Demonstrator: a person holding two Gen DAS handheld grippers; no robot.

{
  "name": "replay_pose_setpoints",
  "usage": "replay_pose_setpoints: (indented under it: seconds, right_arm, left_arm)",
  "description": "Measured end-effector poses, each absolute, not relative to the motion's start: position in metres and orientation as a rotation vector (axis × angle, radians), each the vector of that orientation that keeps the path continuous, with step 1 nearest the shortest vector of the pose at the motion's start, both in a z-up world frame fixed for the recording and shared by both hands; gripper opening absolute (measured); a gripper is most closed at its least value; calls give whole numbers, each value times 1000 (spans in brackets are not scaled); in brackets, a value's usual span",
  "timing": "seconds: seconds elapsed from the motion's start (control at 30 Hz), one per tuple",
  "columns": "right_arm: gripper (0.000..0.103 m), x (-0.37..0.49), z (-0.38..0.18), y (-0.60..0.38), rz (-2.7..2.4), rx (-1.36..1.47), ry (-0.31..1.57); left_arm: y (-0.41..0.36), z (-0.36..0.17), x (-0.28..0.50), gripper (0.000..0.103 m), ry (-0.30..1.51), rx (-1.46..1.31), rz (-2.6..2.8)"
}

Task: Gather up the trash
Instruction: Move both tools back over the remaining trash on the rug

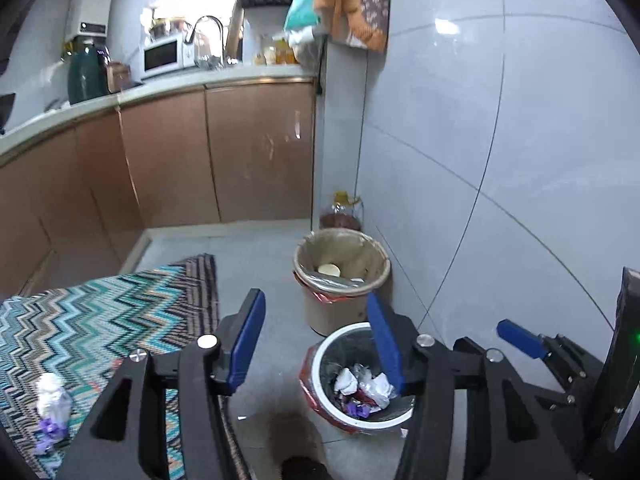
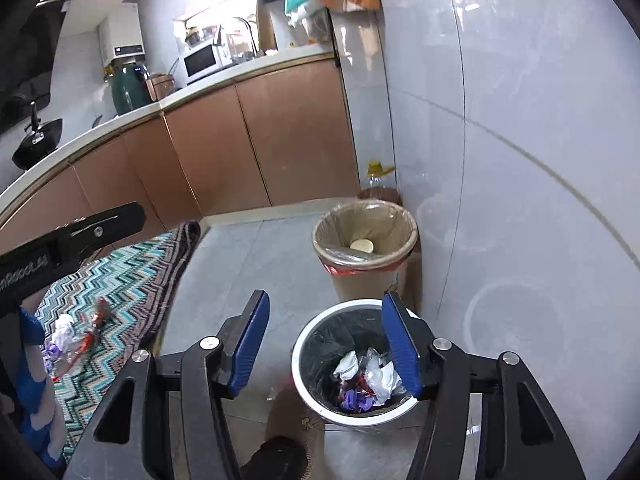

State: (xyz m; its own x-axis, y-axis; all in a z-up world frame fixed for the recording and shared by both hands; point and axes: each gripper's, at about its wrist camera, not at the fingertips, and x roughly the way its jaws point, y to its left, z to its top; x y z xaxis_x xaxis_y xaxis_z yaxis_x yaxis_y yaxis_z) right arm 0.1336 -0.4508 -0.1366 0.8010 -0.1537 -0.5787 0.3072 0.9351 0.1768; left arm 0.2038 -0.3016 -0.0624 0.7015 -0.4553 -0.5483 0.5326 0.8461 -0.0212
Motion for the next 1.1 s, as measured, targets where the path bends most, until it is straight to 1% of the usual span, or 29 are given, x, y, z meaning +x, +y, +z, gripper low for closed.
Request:
replay_pose_setpoints:
  seconds: [0.07,0.27,0.37,0.6,0.63,0.77,1.0,1.1]
  right_arm:
    - [77,127,-128,-443,-248,257,577]
    - [96,110,-100,-420,-244,224,533]
    - [102,102,-88,-407,-242,219,510]
    - [103,81,-56,-376,-259,218,428]
    - [103,76,-50,-369,-264,205,415]
    - [103,63,-32,-347,-249,165,382]
    - [103,37,-3,-297,-223,52,309]
    - [103,26,6,-279,-217,31,275]
  left_arm:
    - [-294,-57,197,54,552,147,-543]
    - [-251,-31,167,55,457,122,-501]
    - [-229,-21,157,55,407,108,-466]
    - [-178,2,135,55,369,79,-405]
    - [-170,5,130,56,362,78,-399]
    - [-141,17,112,68,309,73,-333]
    - [-92,34,78,75,217,74,-255]
    - [-69,40,65,76,185,73,-206]
